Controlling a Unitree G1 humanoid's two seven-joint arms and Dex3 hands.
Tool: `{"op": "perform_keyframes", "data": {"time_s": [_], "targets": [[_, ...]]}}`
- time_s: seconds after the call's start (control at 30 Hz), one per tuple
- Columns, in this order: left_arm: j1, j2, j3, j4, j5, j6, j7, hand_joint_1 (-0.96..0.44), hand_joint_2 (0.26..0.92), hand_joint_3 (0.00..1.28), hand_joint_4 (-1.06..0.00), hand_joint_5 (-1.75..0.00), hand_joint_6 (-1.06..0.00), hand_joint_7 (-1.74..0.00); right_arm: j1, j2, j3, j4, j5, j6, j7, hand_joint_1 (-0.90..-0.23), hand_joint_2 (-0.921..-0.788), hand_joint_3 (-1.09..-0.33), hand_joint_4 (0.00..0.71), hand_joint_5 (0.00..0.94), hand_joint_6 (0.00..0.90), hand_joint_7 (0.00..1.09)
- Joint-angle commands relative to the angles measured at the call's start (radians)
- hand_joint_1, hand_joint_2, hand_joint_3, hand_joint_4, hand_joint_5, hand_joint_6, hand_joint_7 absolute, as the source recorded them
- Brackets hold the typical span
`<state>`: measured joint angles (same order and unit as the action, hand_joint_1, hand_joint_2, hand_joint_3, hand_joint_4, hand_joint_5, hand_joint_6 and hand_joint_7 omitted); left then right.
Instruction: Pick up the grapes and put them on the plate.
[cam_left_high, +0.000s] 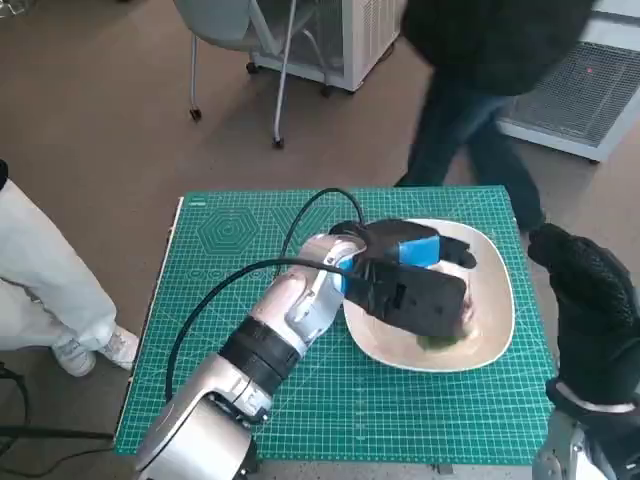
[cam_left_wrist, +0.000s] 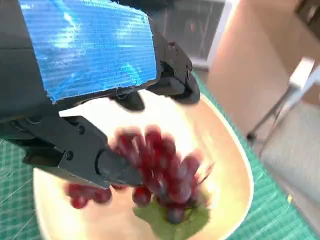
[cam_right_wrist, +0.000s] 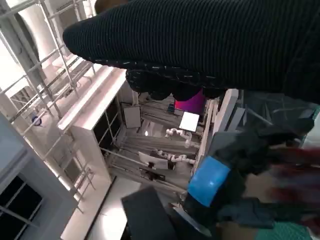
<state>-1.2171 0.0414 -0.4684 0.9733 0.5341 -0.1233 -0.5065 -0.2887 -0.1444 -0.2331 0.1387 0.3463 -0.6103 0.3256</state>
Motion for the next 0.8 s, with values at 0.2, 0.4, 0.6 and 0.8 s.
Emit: {"op": "perform_keyframes", "data": {"time_s": [0.2, 0.4, 0.6, 0.8], "targets": [[-0.016, 0.014, 0.019, 0.036, -0.012, -0.045, 0.064, -0.68, 0.920, 0.10, -0.09, 0.00, -0.21, 0.00, 0.013, 0.009, 0.006, 0.017, -0.018, 0.009, -0.013, -0.477, -0.921, -0.527, 0.471, 0.001, 0.192, 0.58], [0.000, 0.032, 0.042, 0.037, -0.031, -0.074, 0.104, -0.68, 0.921, 0.13, -0.09, 0.00, -0.21, 0.00, 0.007, 0.010, 0.006, 0.024, -0.022, 0.007, -0.012, -0.479, -0.921, -0.527, 0.472, 0.001, 0.192, 0.58], [0.036, 0.062, 0.134, 0.048, -0.129, -0.163, 0.130, -0.67, 0.921, 0.14, -0.11, -0.01, -0.21, 0.00, 0.002, 0.013, 0.007, 0.029, -0.029, 0.005, -0.013, -0.481, -0.921, -0.527, 0.471, 0.001, 0.191, 0.58], [0.096, 0.072, 0.278, 0.049, -0.289, -0.255, 0.147, -0.64, 0.921, 0.18, -0.14, -0.01, -0.25, -0.02, -0.003, 0.011, 0.007, 0.032, -0.029, 0.004, -0.011, -0.483, -0.921, -0.526, 0.471, 0.001, 0.191, 0.58]]}}
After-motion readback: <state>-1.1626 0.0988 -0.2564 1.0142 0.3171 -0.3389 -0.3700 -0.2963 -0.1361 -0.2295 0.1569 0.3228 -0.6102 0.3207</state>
